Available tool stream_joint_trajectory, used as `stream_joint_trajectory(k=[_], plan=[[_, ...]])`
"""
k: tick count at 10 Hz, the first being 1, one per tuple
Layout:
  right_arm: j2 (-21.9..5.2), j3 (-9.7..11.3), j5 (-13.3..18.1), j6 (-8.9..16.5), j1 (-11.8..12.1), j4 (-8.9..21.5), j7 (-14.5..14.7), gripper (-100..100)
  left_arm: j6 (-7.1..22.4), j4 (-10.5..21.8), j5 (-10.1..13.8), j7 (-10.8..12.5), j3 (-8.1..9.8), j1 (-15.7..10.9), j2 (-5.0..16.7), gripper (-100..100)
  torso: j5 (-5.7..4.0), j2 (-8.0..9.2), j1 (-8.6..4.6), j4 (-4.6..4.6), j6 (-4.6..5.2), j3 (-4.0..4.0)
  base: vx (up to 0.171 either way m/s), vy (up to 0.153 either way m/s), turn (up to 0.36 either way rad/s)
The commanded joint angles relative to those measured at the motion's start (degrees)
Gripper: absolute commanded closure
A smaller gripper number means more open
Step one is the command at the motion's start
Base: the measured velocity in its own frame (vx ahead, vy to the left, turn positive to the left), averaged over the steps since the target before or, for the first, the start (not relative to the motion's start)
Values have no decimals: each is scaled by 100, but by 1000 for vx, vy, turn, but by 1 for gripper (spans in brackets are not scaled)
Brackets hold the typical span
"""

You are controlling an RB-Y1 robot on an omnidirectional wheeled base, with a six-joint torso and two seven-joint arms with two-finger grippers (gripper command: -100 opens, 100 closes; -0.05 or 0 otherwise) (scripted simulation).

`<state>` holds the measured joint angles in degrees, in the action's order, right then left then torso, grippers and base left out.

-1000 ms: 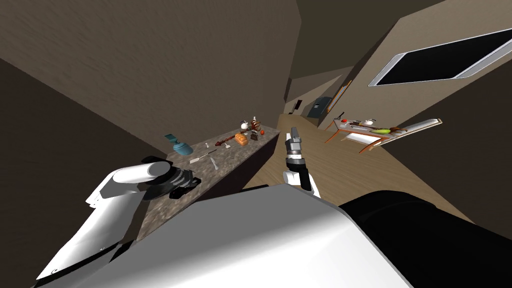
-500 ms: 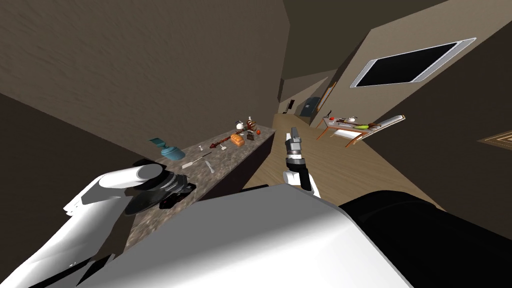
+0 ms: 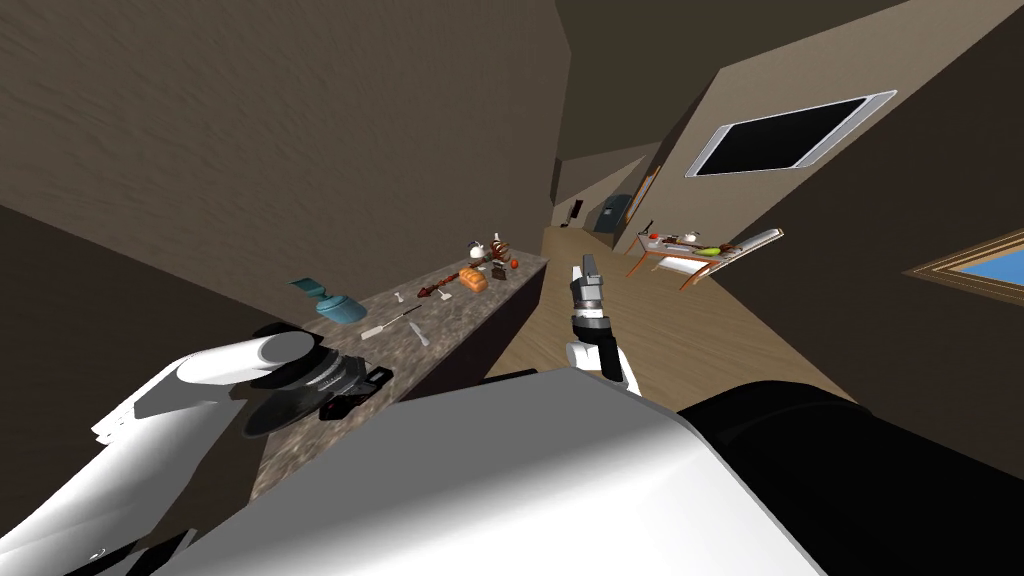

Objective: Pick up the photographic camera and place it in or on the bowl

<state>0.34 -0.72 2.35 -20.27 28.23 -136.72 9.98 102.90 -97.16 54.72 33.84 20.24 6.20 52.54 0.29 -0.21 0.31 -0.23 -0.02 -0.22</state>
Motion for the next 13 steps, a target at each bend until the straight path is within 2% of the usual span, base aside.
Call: stream_joint_trajectory(k=[1,2,3,4,8,9,10,11,12,13], plan=[[0,0,0,0,0,0,0,0,-158,119,-106,-75,-57,-3,-62,-100,0,0,0,0,0,0,-16,-10,-24],[0,0,0,0,0,0,0,0,-254,191,-170,-120,-91,-5,-99,-100,-1,1,-7,0,1,0,-30,-29,-21],[0,0,0,0,0,0,0,0,-168,124,-118,-81,-51,13,-70,-100,-3,4,-14,0,0,2,-14,-15,0],[0,0,0,0,0,0,0,0,-191,135,-124,-95,-54,14,-74,100,-3,1,-11,0,0,1,0,0,0],[0,0,0,0,0,0,0,0,-182,131,-120,-93,-51,11,-72,100,7,-9,6,-4,0,-7,0,0,0],[0,0,0,0,0,0,0,0,-183,131,-120,-93,-51,11,-72,0,7,-9,7,-5,0,-7,0,0,0],[0,0,0,0,0,0,0,0,0,0,0,0,0,0,0,100,7,-10,7,-5,0,-7,18,19,34],[0,0,0,0,0,0,0,0,-98,46,-59,-39,-32,5,-41,100,4,-14,11,-4,-1,-8,13,13,6],[0,0,0,0,0,0,0,0,-71,32,-50,-23,-27,3,-34,0,7,-14,10,-5,0,-9,0,0,0],[0,0,0,0,0,0,0,0,-68,178,14,-31,-26,-103,175,100,6,-12,8,-5,0,-8,-33,-72,-99]])
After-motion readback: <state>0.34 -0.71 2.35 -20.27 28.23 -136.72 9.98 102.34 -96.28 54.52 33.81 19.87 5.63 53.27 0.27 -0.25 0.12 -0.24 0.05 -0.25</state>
